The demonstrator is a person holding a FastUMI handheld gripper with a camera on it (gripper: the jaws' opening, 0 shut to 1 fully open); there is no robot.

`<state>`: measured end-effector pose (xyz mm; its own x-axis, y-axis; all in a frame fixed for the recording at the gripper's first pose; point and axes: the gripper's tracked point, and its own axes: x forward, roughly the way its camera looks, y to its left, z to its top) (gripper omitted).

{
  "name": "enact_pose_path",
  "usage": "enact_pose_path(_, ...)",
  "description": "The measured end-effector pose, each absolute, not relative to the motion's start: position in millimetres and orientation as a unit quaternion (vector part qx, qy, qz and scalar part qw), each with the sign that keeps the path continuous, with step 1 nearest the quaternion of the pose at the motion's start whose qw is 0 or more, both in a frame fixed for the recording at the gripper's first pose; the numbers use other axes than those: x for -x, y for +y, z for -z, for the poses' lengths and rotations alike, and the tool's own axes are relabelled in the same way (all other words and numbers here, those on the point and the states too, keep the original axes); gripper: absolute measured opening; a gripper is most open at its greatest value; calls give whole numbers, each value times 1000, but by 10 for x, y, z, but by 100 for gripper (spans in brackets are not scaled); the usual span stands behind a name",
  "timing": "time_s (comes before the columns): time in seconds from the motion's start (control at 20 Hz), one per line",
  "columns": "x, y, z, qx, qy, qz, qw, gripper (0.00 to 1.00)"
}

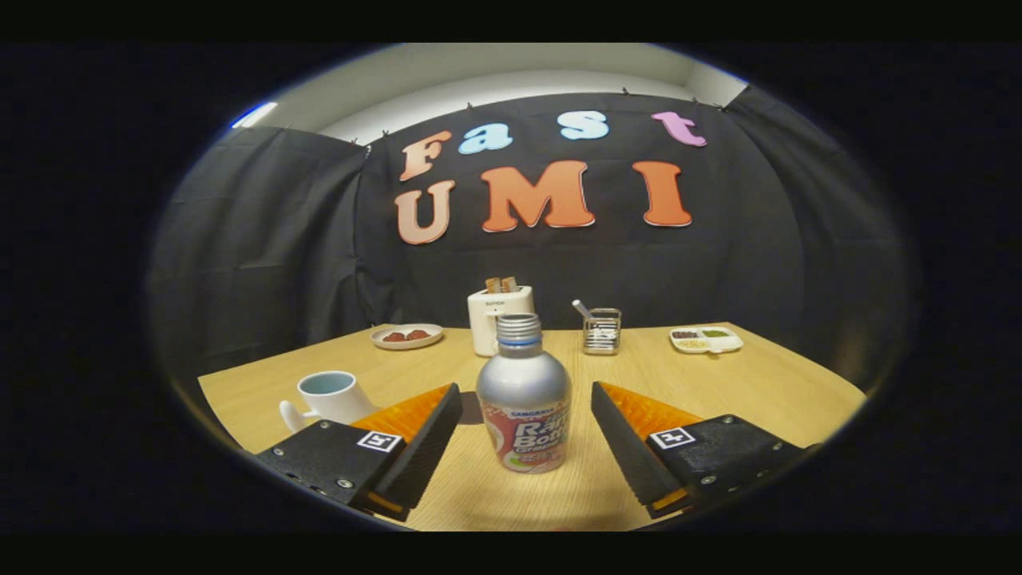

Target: Take the bottle from table, then pour the juice into the cup, finally place the bottle on the coaster

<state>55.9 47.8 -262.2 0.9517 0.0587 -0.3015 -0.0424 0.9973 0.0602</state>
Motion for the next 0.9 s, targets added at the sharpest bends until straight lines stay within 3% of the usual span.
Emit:
enact_pose_path(0.75,-673,508,3140,-32,205,-6,978,96)
enact_pose_path(0.9,-681,498,3136,-26,203,1,979,83)
